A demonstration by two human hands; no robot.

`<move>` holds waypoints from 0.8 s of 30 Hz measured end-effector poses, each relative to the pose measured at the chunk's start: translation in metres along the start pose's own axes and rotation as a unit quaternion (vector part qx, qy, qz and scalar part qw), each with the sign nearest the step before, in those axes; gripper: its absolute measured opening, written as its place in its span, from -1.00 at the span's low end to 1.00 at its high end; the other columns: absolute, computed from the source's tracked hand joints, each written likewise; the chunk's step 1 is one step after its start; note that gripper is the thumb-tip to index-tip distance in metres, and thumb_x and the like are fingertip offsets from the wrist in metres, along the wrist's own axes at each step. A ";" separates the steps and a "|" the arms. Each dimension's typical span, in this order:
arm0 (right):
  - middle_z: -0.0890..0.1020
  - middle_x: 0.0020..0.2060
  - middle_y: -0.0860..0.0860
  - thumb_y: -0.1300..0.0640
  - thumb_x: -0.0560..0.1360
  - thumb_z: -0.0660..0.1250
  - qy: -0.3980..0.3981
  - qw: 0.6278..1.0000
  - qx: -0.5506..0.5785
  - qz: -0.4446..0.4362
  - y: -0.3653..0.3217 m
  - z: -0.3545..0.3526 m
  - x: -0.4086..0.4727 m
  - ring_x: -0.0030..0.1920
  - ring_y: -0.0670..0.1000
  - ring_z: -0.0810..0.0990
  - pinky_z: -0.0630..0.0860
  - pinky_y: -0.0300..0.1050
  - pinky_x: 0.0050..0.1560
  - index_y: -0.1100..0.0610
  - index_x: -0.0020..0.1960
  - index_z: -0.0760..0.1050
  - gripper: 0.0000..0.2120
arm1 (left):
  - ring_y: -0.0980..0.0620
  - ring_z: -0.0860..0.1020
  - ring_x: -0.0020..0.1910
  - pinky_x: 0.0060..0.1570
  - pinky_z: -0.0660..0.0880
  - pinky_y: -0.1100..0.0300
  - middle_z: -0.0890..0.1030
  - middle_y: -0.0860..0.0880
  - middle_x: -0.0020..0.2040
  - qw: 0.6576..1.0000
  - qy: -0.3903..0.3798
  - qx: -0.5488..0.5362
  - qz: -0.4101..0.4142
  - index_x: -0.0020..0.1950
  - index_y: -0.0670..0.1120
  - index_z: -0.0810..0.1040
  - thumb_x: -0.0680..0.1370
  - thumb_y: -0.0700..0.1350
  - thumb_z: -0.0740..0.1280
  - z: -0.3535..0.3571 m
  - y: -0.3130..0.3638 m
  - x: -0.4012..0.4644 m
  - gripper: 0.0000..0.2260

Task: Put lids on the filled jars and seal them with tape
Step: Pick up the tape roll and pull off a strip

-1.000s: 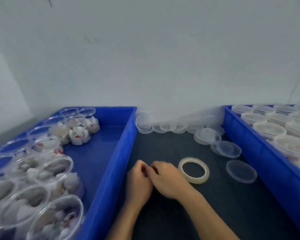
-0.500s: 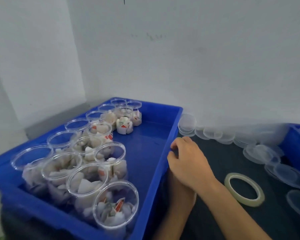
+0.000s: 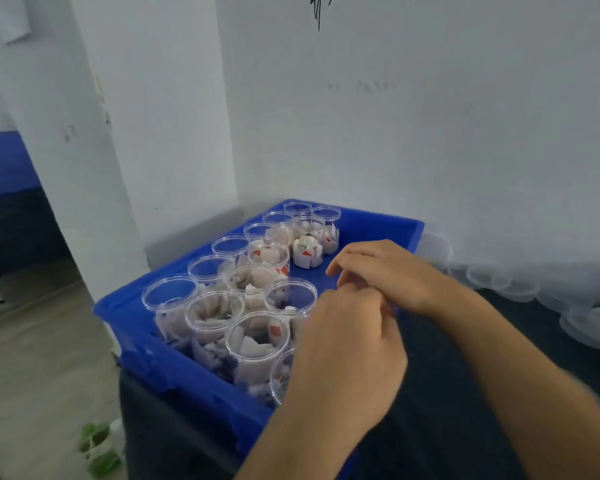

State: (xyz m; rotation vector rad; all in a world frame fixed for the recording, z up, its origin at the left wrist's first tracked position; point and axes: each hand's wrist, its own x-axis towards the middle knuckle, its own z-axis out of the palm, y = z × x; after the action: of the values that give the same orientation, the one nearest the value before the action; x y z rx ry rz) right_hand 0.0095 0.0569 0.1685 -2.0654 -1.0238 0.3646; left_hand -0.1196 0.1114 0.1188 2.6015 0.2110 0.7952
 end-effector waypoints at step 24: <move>0.63 -0.11 -0.06 0.32 0.46 0.31 0.232 0.904 -0.348 -0.092 0.002 -0.037 -0.024 -0.19 0.07 0.48 0.32 -0.06 -0.29 -0.06 0.03 0.41 -0.69 | -0.07 0.45 0.28 0.10 0.43 0.13 0.62 -0.06 0.16 0.985 0.142 0.096 0.024 0.25 -0.12 0.62 0.59 -0.29 0.25 0.001 0.009 0.071 -0.71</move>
State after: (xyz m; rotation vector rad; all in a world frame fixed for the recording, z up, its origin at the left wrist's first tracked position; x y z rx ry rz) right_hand 0.0162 0.0181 0.1890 -2.4546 -1.1271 -0.6657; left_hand -0.0602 0.1212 0.1575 2.6693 0.3231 1.2182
